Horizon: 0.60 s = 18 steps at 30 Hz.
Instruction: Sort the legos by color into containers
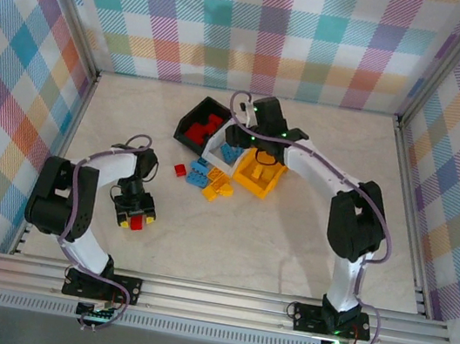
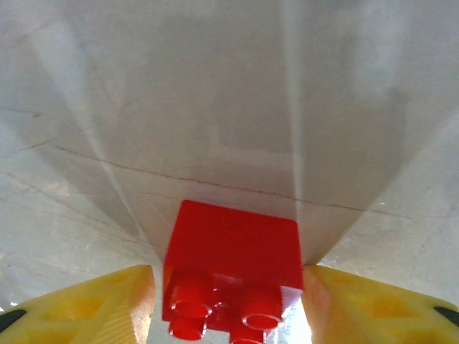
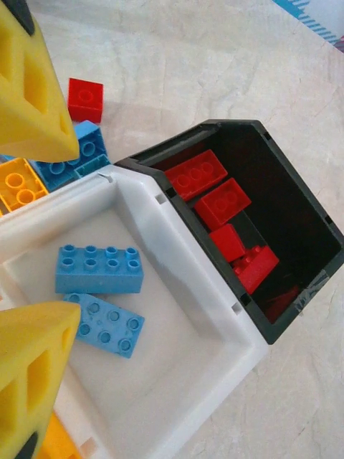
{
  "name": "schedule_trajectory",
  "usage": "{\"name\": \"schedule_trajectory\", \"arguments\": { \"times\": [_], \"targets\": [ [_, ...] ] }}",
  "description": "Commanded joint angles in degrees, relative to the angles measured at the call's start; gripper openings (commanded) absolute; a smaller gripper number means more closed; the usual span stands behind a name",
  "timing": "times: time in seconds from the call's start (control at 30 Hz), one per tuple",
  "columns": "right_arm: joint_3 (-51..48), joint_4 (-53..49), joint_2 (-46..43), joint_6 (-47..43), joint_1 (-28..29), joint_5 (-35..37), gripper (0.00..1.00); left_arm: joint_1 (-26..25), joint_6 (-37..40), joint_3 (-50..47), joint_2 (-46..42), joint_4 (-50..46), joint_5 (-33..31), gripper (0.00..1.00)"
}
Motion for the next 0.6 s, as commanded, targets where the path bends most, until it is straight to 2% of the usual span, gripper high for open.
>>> {"name": "schedule_trajectory", "arguments": {
  "times": [0.0,0.17,0.4,0.57],
  "targets": [
    [-2.8,0.8,-3.4,-0.3,-0.2,-0.3,0.54,-0.4,0.0,-0.8,0.5,1.0,-0.9,0.50],
    [-7.0,0.9,-6.6,-0.3,-0.2,0.2,0.54,-0.4,0.2,-0.9,-0.3,1.5,-0.5,0.36],
    [-10.8,-0.4,-11.0,0.2,-0.1,0.3,0.55,-0.5,1.1,1.1,-2.7,0.7,1.3,0.33],
    [-14.5,-2.6,-16.1,0.3,0.0,0.4,0.55,-0.4,1.7,10.6,-3.8,-2.0,3.8,0.33]
  ]
}}
